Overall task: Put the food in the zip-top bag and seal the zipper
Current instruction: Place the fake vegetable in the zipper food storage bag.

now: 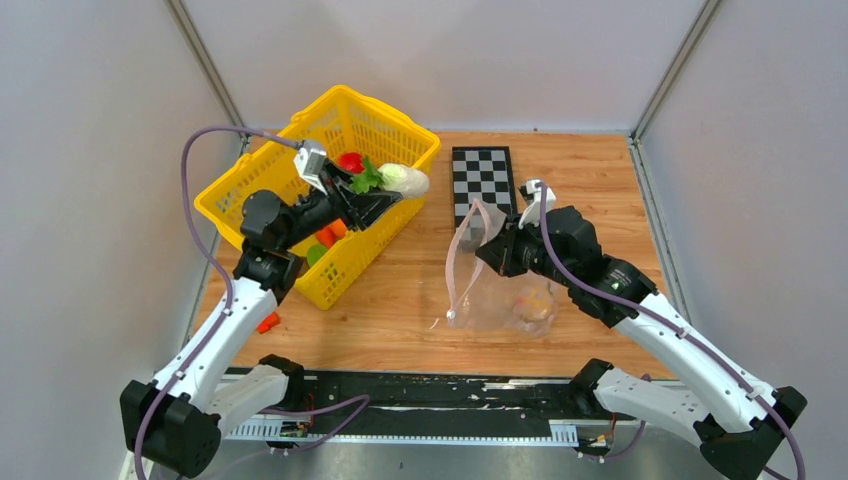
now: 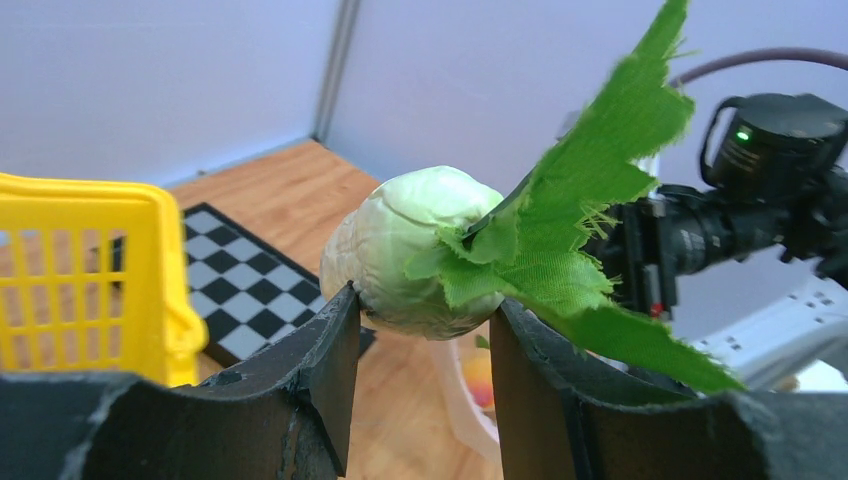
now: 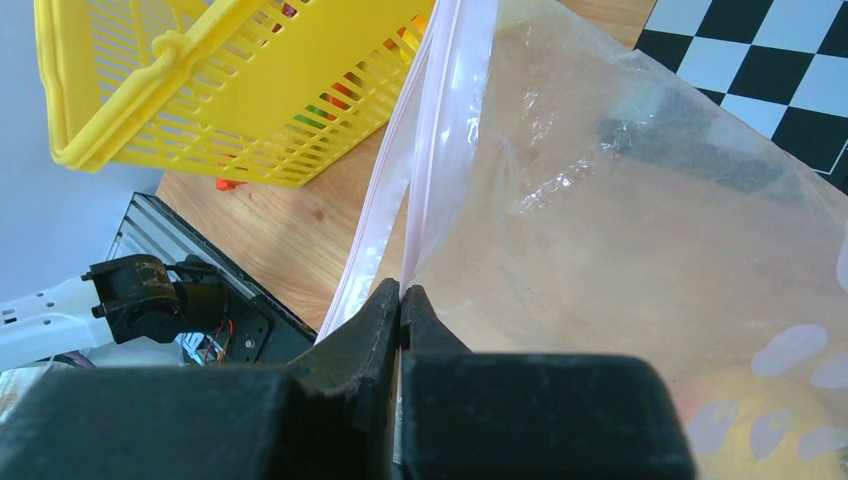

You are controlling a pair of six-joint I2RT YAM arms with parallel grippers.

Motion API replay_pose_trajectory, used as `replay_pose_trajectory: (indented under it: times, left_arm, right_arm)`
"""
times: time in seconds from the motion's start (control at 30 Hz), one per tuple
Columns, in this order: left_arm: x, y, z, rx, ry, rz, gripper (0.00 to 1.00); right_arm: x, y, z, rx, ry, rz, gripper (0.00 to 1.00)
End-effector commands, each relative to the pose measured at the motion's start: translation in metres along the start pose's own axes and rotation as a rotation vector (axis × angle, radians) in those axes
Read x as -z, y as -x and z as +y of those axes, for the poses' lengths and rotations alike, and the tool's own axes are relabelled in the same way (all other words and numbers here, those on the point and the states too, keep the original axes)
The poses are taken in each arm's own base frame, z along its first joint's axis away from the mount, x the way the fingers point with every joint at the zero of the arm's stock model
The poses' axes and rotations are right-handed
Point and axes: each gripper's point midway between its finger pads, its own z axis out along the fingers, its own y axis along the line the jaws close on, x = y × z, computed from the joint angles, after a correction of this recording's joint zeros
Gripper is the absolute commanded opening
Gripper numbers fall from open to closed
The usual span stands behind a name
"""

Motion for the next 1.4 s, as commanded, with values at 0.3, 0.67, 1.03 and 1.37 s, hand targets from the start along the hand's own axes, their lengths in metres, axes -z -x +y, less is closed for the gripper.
replay_pose_trajectory:
  times: [0.3, 0.67, 1.03, 1.37]
  left_arm:
    - [0.004, -0.043, -0.067, 0.045, -0.243, 0.062, 0.44]
    - [0.015, -0.051, -0.101, 0.154, -0.412, 0.022, 0.45]
    - [0.004, -0.074, -0.09, 0.141, -0.329, 0.081, 0.43]
    - [-0.004, -0.094, -0.094, 0.17, -0.345, 0.128, 0.45]
  right_arm:
    - [0.002, 0.019, 0.004, -0.025, 0.011, -0.093, 0.0]
    - [0.003, 0.022, 0.006, -0.025, 0.017, -0.102, 0.0]
    - [0.017, 0.028, 0.02, -0.02, 0.079, -0.109, 0.0]
    - [0.022, 0.03, 0.039, -0.045, 0.18, -0.113, 0.0]
